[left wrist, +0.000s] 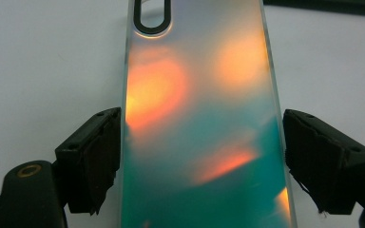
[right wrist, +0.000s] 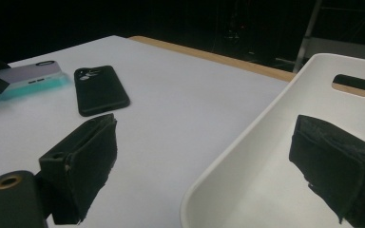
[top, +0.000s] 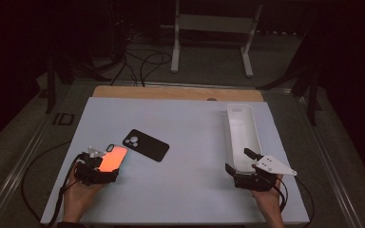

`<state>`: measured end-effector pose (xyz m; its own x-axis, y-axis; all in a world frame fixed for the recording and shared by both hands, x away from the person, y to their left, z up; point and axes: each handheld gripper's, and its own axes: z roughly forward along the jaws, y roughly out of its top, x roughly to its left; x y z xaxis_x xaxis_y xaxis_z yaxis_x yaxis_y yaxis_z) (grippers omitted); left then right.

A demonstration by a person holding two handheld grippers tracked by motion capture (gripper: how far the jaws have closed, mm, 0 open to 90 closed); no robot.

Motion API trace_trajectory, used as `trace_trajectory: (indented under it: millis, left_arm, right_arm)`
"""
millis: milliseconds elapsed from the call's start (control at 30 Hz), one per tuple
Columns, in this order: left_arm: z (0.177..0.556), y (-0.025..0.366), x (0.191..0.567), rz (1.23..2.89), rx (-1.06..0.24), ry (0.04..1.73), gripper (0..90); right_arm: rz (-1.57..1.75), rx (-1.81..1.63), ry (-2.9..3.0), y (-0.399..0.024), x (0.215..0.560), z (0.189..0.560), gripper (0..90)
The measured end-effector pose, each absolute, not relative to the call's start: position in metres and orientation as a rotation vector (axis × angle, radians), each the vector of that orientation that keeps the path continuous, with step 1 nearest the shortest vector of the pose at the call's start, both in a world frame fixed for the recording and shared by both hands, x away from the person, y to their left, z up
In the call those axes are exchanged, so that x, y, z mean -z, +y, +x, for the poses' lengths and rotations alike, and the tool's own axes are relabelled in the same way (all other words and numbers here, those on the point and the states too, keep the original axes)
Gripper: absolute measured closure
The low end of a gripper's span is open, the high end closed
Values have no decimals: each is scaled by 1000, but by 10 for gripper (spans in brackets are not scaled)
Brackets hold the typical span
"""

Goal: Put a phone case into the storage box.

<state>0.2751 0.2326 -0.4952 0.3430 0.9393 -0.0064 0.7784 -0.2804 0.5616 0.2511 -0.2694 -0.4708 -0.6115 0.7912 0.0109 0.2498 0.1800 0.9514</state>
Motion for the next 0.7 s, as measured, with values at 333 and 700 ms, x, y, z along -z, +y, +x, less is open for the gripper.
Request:
trace_trajectory:
  millis: [333,700]
  left_arm:
    - [266,230,477,2090,-512,1444,169]
    - [259,226,460,2063,-562,1357,169]
  right_arm:
    - [991,-1455,1953,-274,467,253,89]
    - [987,-1449,1987,-275,457,257,89]
